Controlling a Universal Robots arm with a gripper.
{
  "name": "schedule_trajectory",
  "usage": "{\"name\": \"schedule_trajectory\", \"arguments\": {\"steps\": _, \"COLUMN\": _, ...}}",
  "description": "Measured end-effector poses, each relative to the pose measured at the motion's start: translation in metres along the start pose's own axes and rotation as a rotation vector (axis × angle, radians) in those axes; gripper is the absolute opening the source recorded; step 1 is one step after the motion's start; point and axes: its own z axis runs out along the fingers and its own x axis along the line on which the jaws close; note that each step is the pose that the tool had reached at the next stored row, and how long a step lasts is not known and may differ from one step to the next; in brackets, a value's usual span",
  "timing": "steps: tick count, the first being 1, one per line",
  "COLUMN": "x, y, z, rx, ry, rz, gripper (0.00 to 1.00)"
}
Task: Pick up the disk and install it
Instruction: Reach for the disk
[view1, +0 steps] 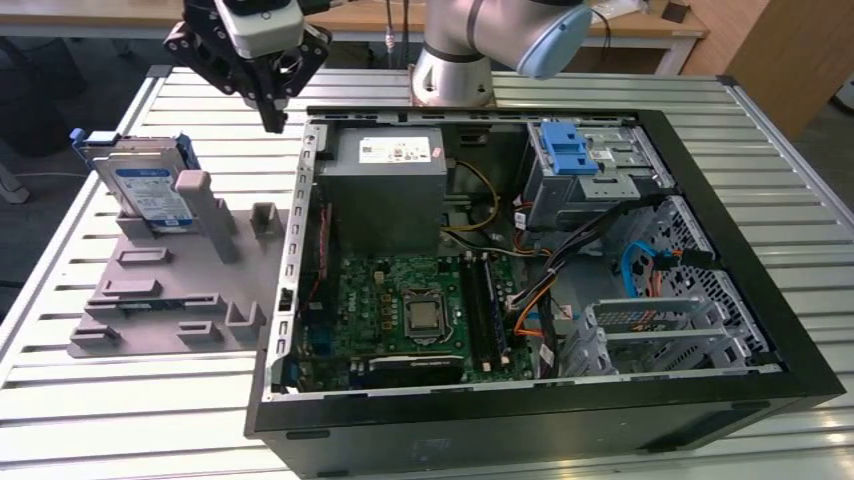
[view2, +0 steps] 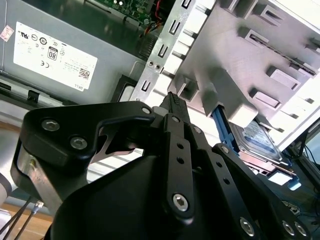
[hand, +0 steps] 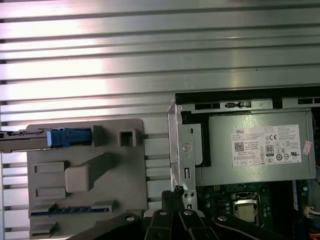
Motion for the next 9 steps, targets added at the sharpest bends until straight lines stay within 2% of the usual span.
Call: {"name": "schedule_trajectory", "arguments": {"steps": 9, "x": 0.0041, "y": 0.0001, "z": 0.0013, "rx": 0.0008, "ry": 0.0105, "rz": 0.0, "gripper": 0.11}}
